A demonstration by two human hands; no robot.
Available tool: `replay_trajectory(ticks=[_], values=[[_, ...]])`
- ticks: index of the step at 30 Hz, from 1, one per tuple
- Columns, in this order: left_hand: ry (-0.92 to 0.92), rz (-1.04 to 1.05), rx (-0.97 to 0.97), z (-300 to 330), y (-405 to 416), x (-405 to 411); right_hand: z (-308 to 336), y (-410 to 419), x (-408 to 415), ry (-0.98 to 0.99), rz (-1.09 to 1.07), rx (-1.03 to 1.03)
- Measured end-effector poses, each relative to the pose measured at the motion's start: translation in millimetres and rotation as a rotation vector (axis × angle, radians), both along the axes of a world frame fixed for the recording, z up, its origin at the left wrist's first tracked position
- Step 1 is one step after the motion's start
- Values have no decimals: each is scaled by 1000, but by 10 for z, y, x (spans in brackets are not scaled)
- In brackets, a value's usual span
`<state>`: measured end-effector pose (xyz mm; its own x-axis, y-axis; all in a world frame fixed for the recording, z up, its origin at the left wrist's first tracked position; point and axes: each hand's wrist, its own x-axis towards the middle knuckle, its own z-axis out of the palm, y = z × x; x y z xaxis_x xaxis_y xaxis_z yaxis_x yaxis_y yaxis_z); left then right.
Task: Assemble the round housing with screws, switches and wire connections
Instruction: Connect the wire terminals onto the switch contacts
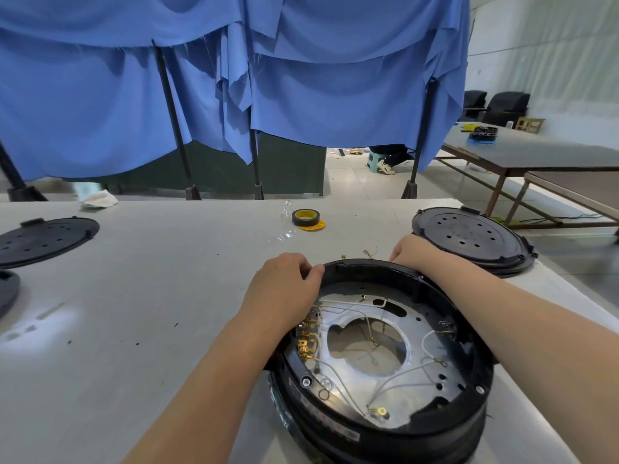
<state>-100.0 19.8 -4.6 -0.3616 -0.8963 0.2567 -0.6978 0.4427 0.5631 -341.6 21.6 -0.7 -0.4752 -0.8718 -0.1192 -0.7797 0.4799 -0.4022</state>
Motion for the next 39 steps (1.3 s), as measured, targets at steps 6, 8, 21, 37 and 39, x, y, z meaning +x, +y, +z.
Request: replay_trajectory(ticks=[6, 8, 21, 37, 39], values=[[-10, 1, 6, 1, 1, -1, 63, 35, -2, 11, 41, -89], [-17, 3, 9, 4, -1, -3, 90, 65, 1, -5, 46, -151], [315, -102, 359, 383, -61, 256, 668, 705, 636, -176, 239, -449], [306, -134, 531, 489, -16, 315, 617, 813, 860, -93, 434, -289], [310, -136, 543, 490, -19, 313, 605, 808, 888, -102, 446, -291]])
